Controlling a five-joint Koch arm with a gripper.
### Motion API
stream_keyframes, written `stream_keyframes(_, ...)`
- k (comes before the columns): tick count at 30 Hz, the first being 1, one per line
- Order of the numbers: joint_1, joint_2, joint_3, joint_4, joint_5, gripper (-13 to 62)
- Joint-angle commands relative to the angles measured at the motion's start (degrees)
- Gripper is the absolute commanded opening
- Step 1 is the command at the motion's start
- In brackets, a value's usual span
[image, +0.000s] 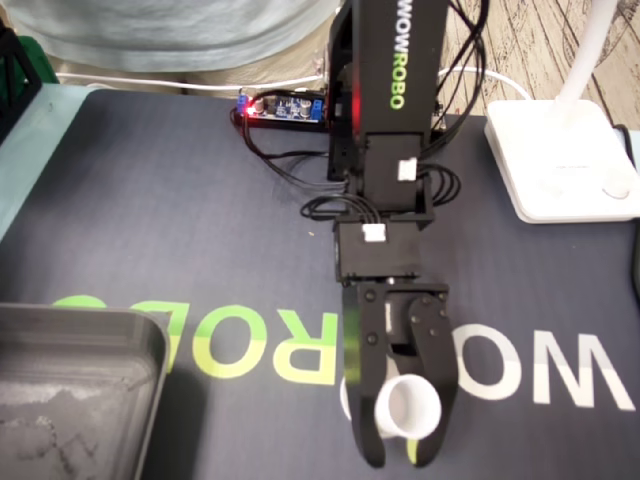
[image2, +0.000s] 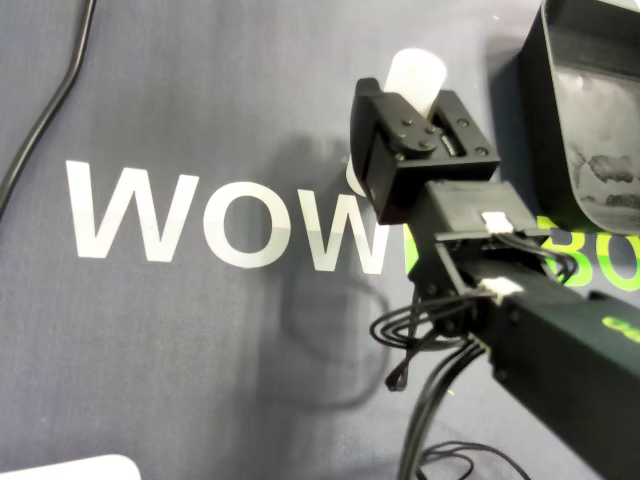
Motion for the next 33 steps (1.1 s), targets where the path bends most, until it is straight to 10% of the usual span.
stream_keyframes(1, 0.4, 0.2, -2.9, -4.3, -0.4, 3.3)
stream_keyframes(33, 0.8, 8.4, -0.3, -4.0, 0.0, 28.2)
